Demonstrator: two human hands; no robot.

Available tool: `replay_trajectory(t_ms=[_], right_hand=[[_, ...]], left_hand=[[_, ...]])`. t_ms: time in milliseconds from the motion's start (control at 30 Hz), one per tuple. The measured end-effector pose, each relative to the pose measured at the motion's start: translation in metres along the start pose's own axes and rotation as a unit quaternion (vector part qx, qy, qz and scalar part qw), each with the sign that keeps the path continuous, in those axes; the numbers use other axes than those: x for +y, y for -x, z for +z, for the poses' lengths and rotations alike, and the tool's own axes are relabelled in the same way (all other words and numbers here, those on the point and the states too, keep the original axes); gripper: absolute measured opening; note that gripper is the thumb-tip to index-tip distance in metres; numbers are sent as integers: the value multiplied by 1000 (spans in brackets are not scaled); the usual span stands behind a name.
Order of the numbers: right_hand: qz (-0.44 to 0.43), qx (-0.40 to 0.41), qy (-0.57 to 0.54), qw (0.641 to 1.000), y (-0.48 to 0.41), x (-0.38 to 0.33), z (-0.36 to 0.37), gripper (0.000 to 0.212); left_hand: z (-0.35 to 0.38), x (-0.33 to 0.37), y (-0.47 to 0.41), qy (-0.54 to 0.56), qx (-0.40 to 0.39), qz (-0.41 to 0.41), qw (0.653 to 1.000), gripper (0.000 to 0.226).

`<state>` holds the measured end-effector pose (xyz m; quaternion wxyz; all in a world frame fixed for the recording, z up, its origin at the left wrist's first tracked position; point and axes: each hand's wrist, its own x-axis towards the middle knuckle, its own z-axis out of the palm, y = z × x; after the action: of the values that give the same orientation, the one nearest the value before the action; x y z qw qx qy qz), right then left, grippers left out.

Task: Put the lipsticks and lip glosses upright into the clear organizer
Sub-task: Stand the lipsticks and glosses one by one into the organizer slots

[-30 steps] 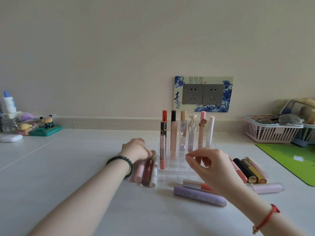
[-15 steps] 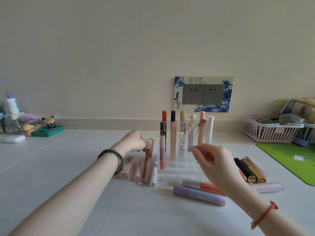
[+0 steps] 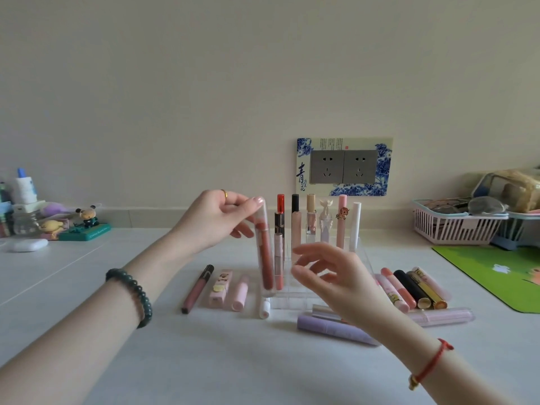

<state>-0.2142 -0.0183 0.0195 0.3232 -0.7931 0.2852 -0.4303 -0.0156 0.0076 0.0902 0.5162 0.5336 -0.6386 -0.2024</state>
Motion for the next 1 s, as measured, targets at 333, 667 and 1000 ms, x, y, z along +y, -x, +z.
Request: replay_trajectory(t_ms=[333, 667, 1000], right_hand=[[4, 9, -34, 999, -3, -3, -12, 10], [57, 189, 72, 978, -44, 27, -46, 9], [75, 155, 153, 973, -47, 47, -27, 15]], left_hand=[[49, -6, 15, 108, 9, 42, 993, 28], [38, -84, 32, -69, 11, -57, 996, 44], [49, -83, 38, -190, -3, -40, 981, 37]])
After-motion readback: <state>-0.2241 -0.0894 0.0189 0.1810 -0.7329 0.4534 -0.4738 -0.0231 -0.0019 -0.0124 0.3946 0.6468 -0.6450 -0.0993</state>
